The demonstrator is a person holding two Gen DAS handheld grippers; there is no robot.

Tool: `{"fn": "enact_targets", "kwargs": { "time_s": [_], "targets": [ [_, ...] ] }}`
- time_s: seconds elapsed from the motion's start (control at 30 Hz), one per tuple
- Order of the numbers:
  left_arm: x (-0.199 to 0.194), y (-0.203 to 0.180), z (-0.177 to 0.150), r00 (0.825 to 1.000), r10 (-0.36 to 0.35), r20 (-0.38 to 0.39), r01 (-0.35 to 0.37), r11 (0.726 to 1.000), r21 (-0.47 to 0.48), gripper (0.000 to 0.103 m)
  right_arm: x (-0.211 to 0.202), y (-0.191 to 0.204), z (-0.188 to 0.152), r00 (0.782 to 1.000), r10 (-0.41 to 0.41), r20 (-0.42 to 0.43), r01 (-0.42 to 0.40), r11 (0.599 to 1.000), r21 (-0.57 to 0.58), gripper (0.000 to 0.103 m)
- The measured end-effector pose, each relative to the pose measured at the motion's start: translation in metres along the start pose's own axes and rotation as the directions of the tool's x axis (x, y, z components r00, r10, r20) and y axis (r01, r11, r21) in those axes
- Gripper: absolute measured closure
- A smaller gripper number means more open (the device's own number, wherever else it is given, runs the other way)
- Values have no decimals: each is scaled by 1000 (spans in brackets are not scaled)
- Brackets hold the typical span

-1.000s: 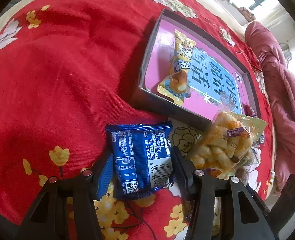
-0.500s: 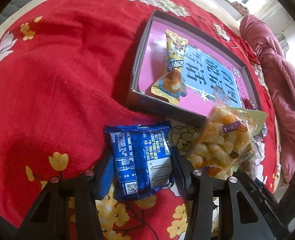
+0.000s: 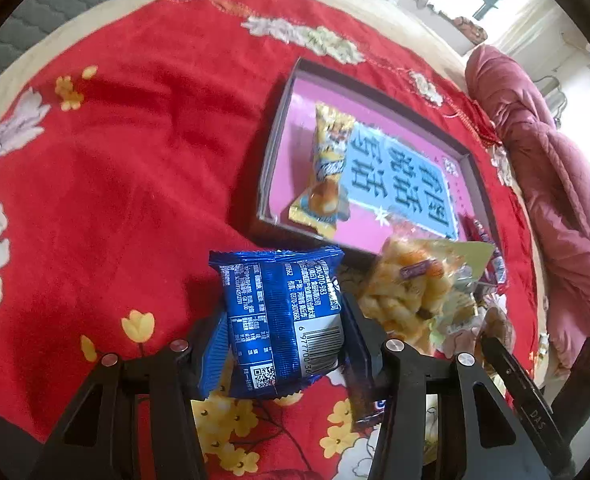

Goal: Organize snacks
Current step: 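Grasp the clear brown-snack bag with the right tool while the left tool grasps the blue biscuit pack, then carry the clear bag with the right tool while the left tool carries the blue pack over the box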

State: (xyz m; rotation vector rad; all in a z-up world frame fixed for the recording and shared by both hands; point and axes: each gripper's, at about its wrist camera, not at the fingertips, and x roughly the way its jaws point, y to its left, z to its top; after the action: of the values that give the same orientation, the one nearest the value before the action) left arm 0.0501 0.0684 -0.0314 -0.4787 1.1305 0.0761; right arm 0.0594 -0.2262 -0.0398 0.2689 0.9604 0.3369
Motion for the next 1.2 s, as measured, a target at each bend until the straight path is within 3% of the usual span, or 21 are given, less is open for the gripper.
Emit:
{"fn": "enact_targets", "kwargs": {
  "time_s": [0.67, 1.2],
  "targets": [
    [-36, -21, 10, 994, -7, 109, 2, 999, 53, 50, -22, 9, 12, 990, 42, 131, -36, 998, -49, 53],
    [-47, -29, 22, 988, -12, 156, 3, 998, 61, 50, -30, 18, 21, 978, 39, 203, -17, 994, -111, 53]
  ]
}}
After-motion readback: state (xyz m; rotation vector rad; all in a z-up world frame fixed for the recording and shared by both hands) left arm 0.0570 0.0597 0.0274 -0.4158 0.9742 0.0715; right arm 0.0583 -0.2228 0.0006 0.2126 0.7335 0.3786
